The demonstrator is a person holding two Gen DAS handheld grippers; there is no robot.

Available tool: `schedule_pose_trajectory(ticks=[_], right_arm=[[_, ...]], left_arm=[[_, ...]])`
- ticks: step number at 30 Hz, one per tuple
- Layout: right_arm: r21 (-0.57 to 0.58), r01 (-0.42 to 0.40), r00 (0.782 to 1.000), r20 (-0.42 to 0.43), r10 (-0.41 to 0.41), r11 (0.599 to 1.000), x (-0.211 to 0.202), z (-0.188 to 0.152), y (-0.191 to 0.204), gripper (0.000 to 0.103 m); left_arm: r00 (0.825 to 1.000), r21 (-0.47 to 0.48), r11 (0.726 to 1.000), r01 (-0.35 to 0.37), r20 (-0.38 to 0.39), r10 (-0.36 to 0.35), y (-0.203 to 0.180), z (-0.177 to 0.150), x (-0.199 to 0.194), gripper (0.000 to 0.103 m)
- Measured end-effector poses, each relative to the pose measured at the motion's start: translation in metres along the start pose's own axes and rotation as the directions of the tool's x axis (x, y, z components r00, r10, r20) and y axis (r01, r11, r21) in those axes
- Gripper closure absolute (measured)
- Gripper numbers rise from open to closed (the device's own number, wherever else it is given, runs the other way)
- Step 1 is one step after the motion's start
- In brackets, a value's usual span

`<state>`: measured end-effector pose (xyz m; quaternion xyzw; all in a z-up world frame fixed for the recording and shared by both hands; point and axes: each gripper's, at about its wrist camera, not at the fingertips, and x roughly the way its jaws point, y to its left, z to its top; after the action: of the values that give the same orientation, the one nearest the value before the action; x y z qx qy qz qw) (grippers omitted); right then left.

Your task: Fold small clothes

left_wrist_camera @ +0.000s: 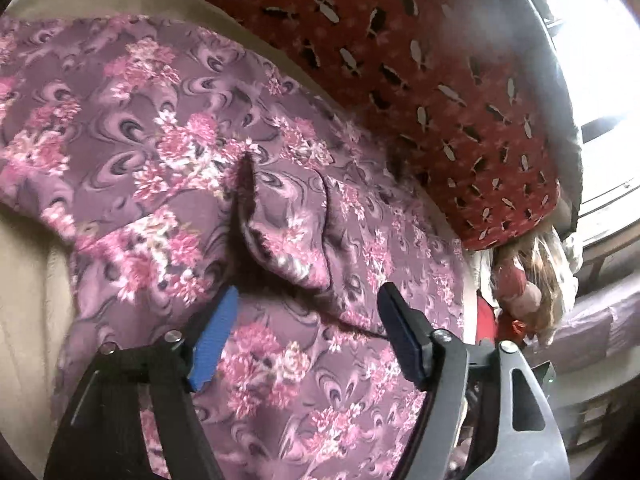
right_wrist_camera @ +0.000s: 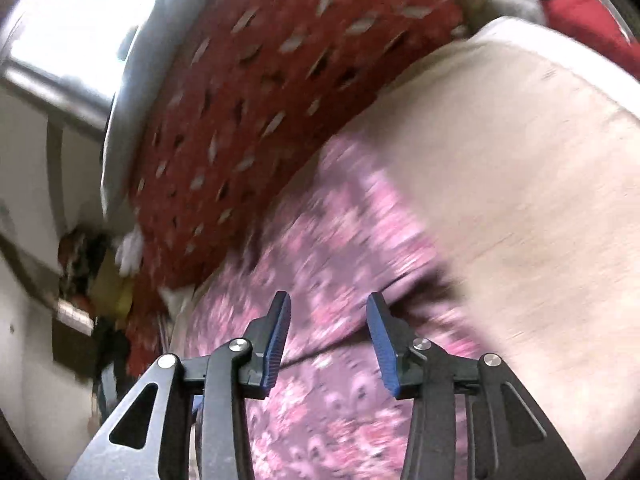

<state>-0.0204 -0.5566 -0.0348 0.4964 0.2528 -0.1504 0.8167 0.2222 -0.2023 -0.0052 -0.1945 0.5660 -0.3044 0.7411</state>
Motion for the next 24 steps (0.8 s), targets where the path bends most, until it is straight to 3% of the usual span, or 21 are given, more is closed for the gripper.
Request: schedule_pose_trajectory(ticks=[3,6,10,12,13,14,19,23,24], right_arm=[[0.043,0.017,0.999,0.041,-0.019,0.999,-0.007,0.013,-0.018,0.058],[0.055,0.041,0.998,0.038,-0.043,0.998,0.001,0.019,-0.023,0.058],[0.092,0.057,0.997,0.047,-0.061,0.994,0.014,0.032,-0.036,0.058],[0.129,0.059,0.996,0.061,-0.067,0.990,0.018,0.039,-0.045,0.058],[0.148,0.049,0.996,0.065,-0.060,0.988,0.019,0.041,-0.048,0.058],[0.160,0.039,0.996,0.067,-0.050,0.986,0.021,0.041,-0.048,0.058],[0.170,-0.012,0.999,0.044,0.005,0.985,0.029,0.045,-0.049,0.057],[0.117,-0.001,0.998,-0.058,0.007,0.993,0.053,0.041,-0.039,0.056],[0.090,0.011,0.996,-0.084,-0.003,0.996,0.059,0.038,-0.034,0.060]], left_arm=[[0.999,-0.020,0.999,-0.045,-0.009,0.045,0.006,-0.001,0.003,0.024],[0.998,-0.065,0.997,-0.045,-0.042,0.042,0.012,0.005,0.011,0.024],[0.996,-0.059,0.995,-0.081,-0.034,0.079,0.001,0.021,0.020,0.025],[0.995,-0.047,0.994,-0.095,-0.037,0.093,-0.003,0.029,0.025,0.068],[0.993,-0.031,0.994,-0.104,-0.057,0.102,-0.005,0.033,0.027,0.097],[0.993,-0.028,0.995,-0.101,-0.062,0.099,-0.006,0.038,0.026,0.098],[0.990,-0.052,0.991,-0.122,0.069,0.126,0.003,0.044,-0.004,0.098],[0.990,-0.090,0.987,-0.133,0.035,0.136,0.019,0.043,0.003,0.098],[0.990,-0.095,0.986,-0.136,0.026,0.139,0.020,0.042,0.005,0.098]])
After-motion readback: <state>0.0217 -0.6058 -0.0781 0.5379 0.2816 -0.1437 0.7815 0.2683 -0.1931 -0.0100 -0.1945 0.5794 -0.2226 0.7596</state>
